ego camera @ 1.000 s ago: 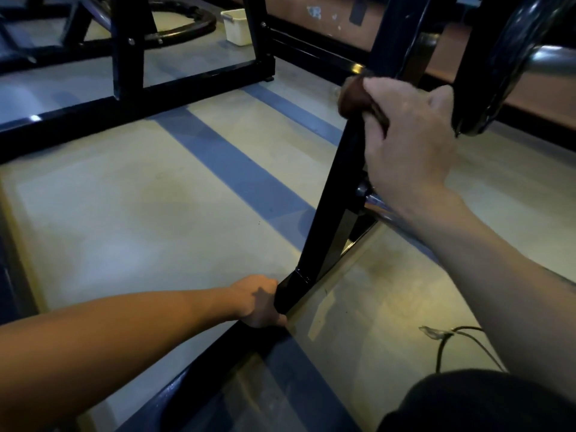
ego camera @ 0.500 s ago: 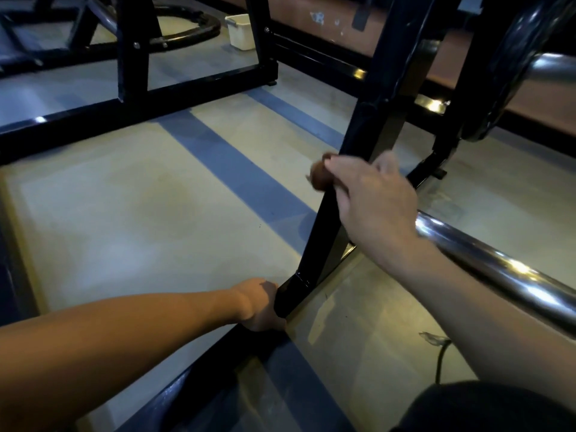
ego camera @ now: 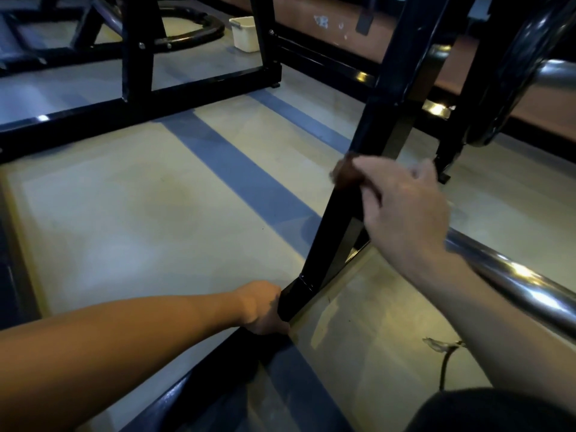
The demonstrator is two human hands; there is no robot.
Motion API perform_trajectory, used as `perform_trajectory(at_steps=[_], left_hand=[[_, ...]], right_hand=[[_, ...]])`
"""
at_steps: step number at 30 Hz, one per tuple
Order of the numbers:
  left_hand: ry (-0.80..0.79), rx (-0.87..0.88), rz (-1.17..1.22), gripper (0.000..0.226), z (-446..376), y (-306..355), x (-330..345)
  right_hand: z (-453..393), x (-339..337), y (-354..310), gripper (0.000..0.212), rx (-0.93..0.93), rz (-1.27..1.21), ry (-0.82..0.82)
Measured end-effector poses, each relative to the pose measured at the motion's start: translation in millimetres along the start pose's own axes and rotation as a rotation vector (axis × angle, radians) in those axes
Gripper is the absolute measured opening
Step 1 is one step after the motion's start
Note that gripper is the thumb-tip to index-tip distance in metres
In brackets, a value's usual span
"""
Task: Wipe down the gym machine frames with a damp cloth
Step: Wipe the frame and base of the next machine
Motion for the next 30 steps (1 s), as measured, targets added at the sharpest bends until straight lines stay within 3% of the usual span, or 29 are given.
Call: perform_trajectory(at_steps=[3,5,11,17,21,26,28,30], left_hand=[[0.003,-0.002,0.033,0.04,-1.8,-0.9,1.4],[0.007,-0.014,0.031,0.05,-1.3,-3.2,1.2],[0.018,-0.01,0.022,0.059,2.0,-0.8,-0.3],[0.0,-0.006,0.049,0.054,0.6,-3.0,2.4],[0.01,-0.032,0.015,0.065,-1.9,-4.0,2.4],[0.005,-0.014,-0.02,0.058,-4.0,-3.4,1.5],[0.0,-0.012,-0.018,0.058,-4.4,-3.3,1.2],[-0.005,-0.008,-0.012,0.06,-5.0,-3.8,2.2]], right_hand=[[-31.1,-25.0,1.5,0.039,0.022,-0.028,0.129],[-41.2,-24.7,-8.9,0.039,0.003,-0.01,0.117],[11.2,37.2,-9.2,0.038,-0.138,0.091,-0.223],[-23.3,1.4,-6.9,0.041,-0.073,0.128,0.111],[3.9,51.7,-13.7,0.044,-0.187,0.169,-0.05],[59.0,123.0,-6.7,0.045,-0.438,0.268,-0.283],[48.5,107.3,-7.3,0.038,-0.362,0.217,-0.231],[31.8,80.0,-1.4,0.038,-0.26,0.171,-0.078]])
Point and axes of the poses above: each hand's wrist, its own z-axis away from the middle knuckle, its own x-axis out of the palm, y = z × x, the point moved 4 cm from there along -z, towards the middle knuckle, and after that the axes turned 15 degrees about -y, right-handed, at the moved point
